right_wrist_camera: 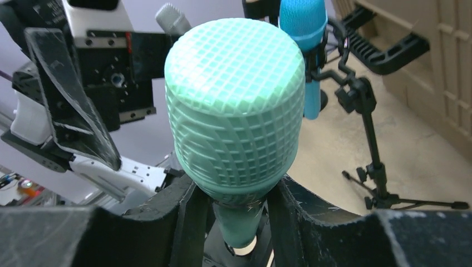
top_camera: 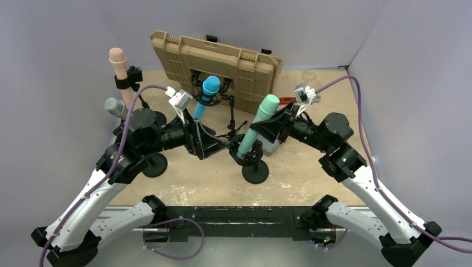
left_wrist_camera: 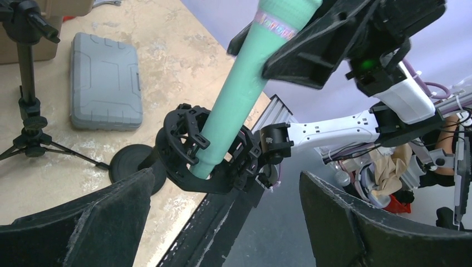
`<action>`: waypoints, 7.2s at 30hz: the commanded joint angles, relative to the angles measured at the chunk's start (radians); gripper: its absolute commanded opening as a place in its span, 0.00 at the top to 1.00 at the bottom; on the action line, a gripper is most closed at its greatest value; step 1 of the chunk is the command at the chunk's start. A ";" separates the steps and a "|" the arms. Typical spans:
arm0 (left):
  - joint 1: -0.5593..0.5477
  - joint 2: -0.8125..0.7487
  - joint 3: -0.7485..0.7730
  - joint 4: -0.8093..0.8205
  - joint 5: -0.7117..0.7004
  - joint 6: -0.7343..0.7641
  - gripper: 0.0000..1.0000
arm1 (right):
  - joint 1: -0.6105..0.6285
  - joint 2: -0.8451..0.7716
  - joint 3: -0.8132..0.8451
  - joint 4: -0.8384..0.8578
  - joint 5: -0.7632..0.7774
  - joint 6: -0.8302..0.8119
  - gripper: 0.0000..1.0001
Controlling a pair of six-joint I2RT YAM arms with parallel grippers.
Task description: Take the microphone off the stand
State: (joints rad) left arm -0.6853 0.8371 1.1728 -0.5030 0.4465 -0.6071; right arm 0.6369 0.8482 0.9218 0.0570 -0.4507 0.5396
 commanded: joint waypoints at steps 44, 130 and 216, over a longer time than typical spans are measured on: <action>-0.016 -0.132 0.023 -0.183 -0.109 0.077 0.00 | -0.630 0.478 0.113 -0.342 0.691 -0.045 1.00; -0.221 0.022 -0.067 -0.035 -0.237 0.029 0.09 | -0.244 0.230 -0.340 -0.191 0.006 -0.079 0.29; -0.217 0.014 -0.009 -0.208 -0.252 -0.038 0.00 | 0.072 -0.054 -0.242 -0.063 -0.020 0.200 0.35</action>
State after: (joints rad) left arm -0.8993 0.8474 1.1809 -0.7155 0.1757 -0.6605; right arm 0.7074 0.8215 0.6704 -0.0364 -0.4824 0.7021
